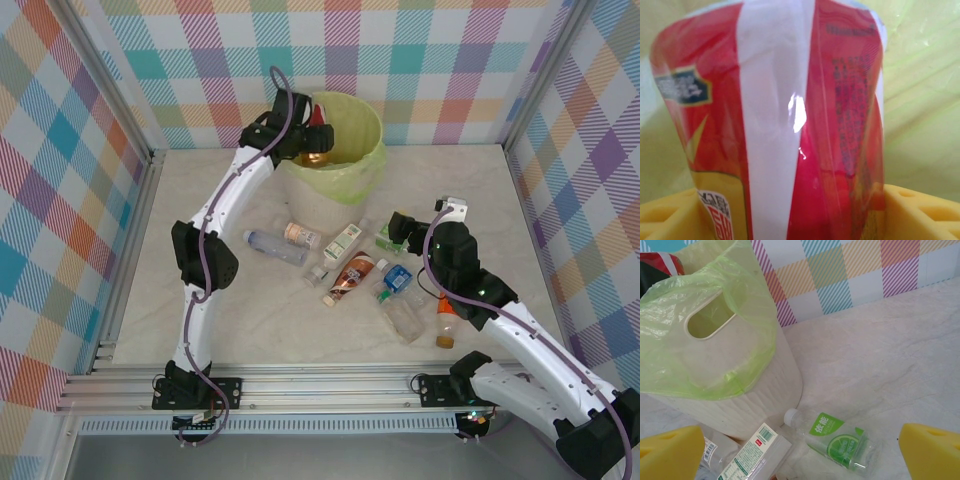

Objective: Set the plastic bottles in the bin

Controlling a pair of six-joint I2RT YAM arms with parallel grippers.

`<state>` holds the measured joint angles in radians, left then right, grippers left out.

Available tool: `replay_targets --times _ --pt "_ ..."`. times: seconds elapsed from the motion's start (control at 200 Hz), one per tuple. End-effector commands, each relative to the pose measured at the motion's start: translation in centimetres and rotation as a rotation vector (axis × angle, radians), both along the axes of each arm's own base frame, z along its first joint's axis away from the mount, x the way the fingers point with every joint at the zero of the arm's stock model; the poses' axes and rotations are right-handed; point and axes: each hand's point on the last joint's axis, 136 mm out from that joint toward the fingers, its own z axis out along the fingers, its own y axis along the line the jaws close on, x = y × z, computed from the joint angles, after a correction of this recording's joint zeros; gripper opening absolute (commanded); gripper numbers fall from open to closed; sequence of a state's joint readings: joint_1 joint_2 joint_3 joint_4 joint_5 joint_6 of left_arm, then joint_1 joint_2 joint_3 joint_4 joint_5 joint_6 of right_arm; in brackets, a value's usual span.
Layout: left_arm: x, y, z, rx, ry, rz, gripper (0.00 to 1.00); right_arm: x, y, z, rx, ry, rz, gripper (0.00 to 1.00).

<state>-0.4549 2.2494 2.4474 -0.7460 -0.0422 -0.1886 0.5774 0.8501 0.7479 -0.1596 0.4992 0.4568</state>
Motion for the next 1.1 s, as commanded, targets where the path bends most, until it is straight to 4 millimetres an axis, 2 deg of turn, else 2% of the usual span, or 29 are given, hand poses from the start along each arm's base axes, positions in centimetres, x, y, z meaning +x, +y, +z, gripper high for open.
replay_targets --times 0.0,0.34,0.445,0.675,0.815,0.95,1.025,1.095 --pt "-1.0 -0.5 2.6 -0.043 -0.02 -0.023 0.82 0.1 -0.4 -0.4 -0.017 0.008 -0.022 1.0" --pt "-4.9 -2.2 9.3 -0.256 -0.041 -0.138 0.96 0.1 -0.9 -1.4 -0.02 0.032 -0.055 1.0" --pt "-6.1 -2.4 10.7 -0.3 -0.066 -0.173 1.0 0.0 -1.3 -2.4 0.006 0.067 -0.087 1.0" --pt "-8.9 -1.6 13.3 -0.348 -0.117 -0.2 1.0 -1.1 -2.6 -5.5 0.05 0.176 -0.155 1.0" --pt "-10.3 -0.9 14.0 -0.355 -0.094 -0.191 1.0 -2.5 -3.3 -7.3 0.048 0.269 -0.169 1.0" --pt "-11.9 -0.3 13.2 -0.345 -0.046 -0.189 1.0 -4.7 -5.2 -9.6 -0.005 0.417 -0.224 1.0" --pt "-12.4 0.3 12.8 -0.365 -0.074 -0.166 1.0 -5.9 -6.0 -10.6 -0.035 0.488 -0.236 1.0" --pt "-12.9 1.0 13.4 -0.393 -0.142 -0.142 1.0 -6.8 -6.5 -11.7 -0.009 0.559 -0.232 1.0"
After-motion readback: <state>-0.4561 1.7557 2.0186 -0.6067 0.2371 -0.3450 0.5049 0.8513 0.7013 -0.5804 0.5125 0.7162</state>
